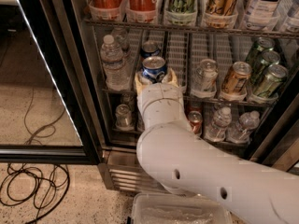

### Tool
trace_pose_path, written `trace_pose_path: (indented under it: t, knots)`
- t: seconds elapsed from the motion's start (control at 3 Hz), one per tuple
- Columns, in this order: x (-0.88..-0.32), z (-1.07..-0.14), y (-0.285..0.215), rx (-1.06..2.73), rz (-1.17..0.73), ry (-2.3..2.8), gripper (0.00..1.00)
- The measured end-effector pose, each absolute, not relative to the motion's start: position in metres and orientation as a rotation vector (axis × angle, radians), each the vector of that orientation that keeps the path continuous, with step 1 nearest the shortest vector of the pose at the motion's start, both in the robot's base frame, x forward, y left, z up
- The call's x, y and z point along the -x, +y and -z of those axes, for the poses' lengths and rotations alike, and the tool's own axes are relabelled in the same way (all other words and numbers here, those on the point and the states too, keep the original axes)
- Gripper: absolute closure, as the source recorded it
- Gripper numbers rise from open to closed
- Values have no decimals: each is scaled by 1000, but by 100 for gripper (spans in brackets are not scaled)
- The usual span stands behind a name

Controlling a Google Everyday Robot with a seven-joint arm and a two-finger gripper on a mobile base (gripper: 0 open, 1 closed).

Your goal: Pick pepsi can from middle shelf of fridge

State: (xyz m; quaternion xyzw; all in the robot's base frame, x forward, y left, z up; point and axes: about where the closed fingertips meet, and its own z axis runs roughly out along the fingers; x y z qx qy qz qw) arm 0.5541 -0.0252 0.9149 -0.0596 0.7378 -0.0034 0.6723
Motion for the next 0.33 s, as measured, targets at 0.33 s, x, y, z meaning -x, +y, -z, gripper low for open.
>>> trace_pose_path:
  t: [0.33]
  knots:
    - [-554,-915,-25,133,7,1662,100]
